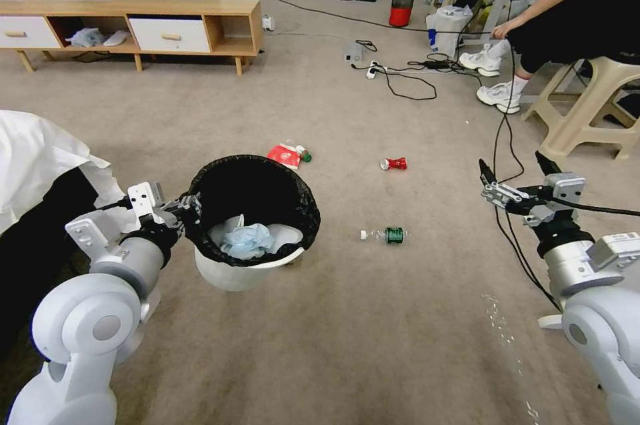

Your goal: Pick up the trash bin and place the garbage on the floor into it.

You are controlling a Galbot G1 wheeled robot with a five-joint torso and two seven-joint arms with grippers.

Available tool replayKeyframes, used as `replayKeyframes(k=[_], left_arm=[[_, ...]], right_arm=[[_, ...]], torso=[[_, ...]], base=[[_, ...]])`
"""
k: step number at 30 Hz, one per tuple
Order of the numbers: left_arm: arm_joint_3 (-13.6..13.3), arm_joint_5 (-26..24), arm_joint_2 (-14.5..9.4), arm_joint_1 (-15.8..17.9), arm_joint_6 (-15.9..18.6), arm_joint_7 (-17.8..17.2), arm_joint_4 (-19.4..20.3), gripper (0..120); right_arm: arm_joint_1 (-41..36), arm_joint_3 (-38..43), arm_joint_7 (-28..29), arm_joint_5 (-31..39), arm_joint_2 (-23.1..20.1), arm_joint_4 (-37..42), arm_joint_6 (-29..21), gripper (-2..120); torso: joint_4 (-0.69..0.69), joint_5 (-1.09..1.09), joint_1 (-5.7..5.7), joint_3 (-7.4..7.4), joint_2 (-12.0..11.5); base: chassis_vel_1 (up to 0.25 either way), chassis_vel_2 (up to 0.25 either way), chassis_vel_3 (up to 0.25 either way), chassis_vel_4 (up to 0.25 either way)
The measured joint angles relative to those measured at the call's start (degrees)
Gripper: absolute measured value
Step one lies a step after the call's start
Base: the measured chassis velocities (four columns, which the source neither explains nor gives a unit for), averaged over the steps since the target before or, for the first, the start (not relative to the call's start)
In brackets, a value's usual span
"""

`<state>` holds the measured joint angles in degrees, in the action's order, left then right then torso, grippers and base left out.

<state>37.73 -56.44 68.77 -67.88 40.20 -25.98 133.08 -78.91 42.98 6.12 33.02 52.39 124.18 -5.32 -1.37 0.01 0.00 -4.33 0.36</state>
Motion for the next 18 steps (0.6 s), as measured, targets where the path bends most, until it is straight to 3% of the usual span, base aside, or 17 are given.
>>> replayKeyframes(k=[9, 18], left_arm=[[-0.27, 0.19, 0.05, 0.07, -0.18, 0.22, -0.06, 7], [-0.47, 0.34, 0.24, 0.03, -0.4, 0.25, -0.04, 7]], right_arm=[[0.11, -0.33, -1.22, -0.9, 0.35, -0.49, 1.02, 100], [0.32, -0.72, -1.64, -1.44, 0.32, -0.72, 1.67, 100]], torso=[[0.0, 0.0, 0.01, -0.01, -0.02], [0.0, -0.02, 0.01, -0.01, -0.02]], base=[[-0.239, 0.241, 0.231, -0.249], [-0.325, 0.317, 0.323, -0.329]])
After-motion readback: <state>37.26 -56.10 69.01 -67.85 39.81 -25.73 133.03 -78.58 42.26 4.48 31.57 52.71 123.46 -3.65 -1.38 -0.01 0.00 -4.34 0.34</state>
